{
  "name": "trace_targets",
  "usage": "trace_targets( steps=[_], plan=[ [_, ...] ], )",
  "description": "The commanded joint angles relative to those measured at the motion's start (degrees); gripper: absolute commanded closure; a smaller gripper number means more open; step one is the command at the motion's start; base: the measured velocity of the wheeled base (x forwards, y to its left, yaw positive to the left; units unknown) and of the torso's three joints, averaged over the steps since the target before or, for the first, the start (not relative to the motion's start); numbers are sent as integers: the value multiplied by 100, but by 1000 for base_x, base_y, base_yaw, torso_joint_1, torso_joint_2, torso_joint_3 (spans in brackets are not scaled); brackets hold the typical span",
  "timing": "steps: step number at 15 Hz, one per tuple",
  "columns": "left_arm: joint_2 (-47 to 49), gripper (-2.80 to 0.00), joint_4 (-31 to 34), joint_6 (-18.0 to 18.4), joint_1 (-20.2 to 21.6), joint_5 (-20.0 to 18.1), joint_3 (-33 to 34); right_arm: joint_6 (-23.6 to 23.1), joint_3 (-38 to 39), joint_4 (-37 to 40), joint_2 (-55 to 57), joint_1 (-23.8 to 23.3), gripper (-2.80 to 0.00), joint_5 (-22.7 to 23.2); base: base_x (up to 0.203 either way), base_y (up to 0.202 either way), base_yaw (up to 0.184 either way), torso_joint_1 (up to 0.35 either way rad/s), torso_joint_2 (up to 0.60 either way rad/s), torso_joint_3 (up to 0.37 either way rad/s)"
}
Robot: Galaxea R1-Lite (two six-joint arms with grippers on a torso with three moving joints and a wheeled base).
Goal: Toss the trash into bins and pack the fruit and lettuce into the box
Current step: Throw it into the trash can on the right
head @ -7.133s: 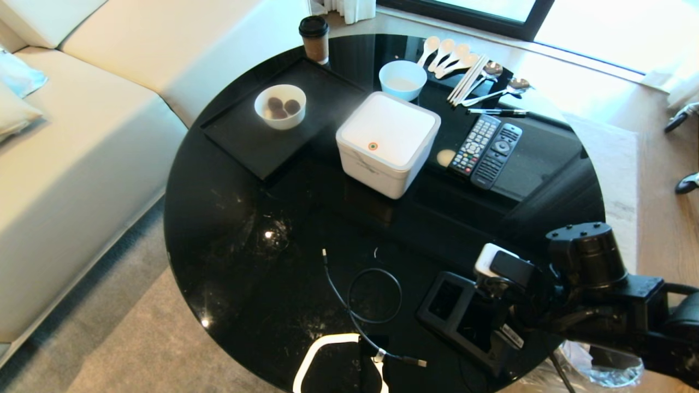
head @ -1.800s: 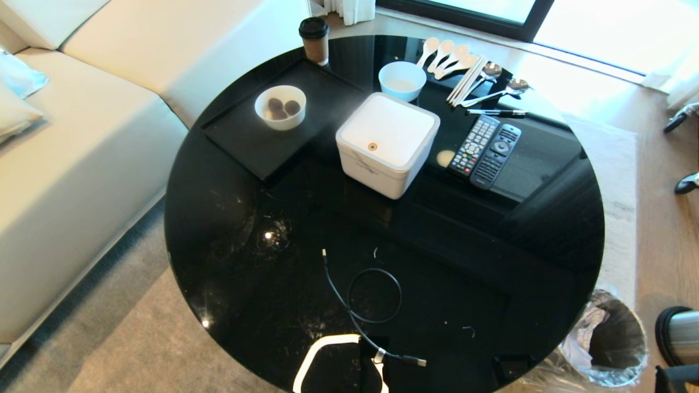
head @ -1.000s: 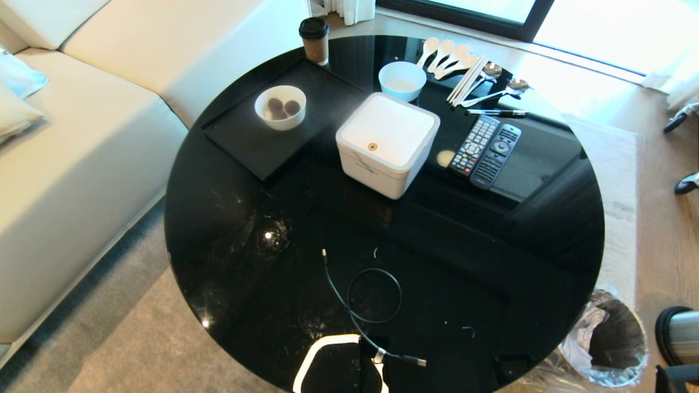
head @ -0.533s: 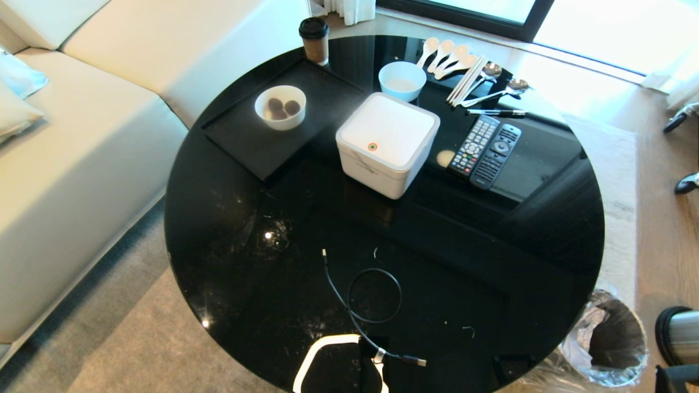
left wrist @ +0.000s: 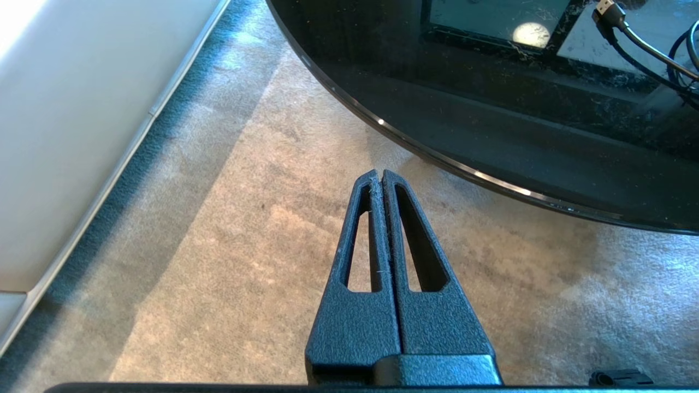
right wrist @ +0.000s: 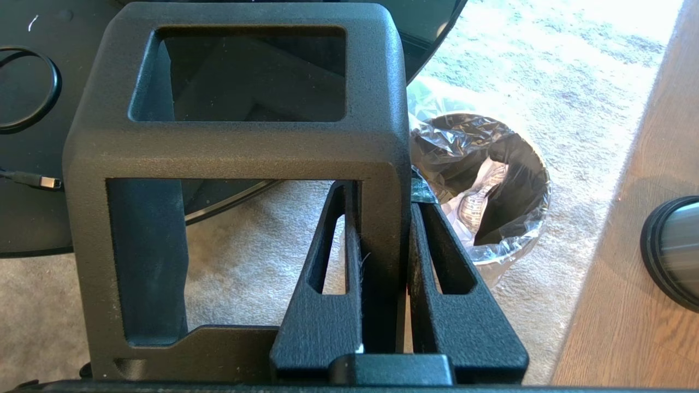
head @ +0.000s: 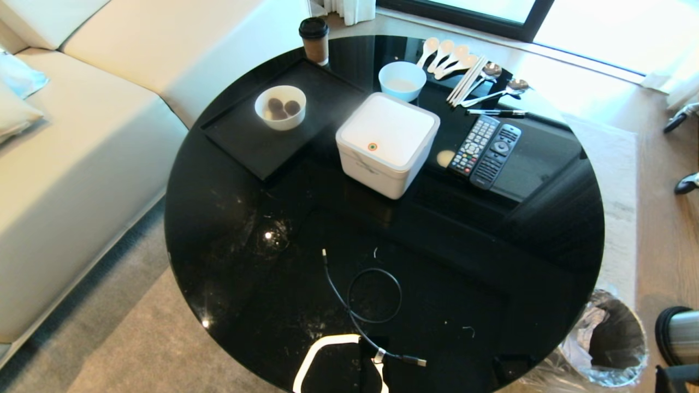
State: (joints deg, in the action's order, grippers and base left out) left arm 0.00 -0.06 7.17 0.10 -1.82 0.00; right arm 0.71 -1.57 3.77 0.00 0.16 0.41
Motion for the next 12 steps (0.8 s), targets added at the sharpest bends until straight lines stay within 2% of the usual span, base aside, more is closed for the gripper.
trace_targets(
  steps=[1, 3, 10, 12],
  plan=[
    [9, 0, -3, 13, -1, -3, 0, 0, -1, 1, 9, 2, 0, 2, 0, 0, 0, 0, 0, 0],
    [9, 0, -3, 13, 8, -3, 0, 0, -1, 1, 9, 2, 0, 2, -99, 0, -1, 5, 2, 1],
    [9, 0, -3, 13, 2, -3, 0, 0, -1, 1, 3, 2, 0, 2, -183, 0, -2, 2, 3, 4],
    [9, 0, -3, 13, 7, -3, 0, 0, -1, 1, 0, 2, 0, 2, -59, 0, -1, -6, 1, 1]
  ],
)
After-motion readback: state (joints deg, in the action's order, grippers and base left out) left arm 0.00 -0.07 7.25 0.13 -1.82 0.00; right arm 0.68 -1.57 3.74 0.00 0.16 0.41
